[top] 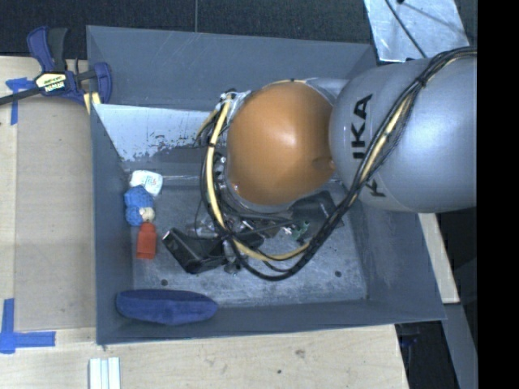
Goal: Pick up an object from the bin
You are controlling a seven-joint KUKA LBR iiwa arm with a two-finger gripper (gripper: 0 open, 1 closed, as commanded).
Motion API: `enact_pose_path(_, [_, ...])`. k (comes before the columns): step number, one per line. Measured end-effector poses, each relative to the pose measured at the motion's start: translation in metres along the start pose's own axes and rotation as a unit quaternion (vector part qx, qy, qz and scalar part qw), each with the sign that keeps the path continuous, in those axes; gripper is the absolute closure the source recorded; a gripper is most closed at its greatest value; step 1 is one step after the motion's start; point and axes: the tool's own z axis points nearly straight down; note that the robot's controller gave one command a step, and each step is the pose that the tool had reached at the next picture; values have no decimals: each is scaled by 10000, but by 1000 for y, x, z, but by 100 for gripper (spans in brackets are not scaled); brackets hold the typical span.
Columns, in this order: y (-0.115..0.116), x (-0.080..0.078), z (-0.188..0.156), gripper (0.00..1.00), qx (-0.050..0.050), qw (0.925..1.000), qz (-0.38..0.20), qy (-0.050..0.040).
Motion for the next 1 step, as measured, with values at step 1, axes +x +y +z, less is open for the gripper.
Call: enact_pose_path(1, [-14, 2, -70, 100, -15, 9712, -2382, 7])
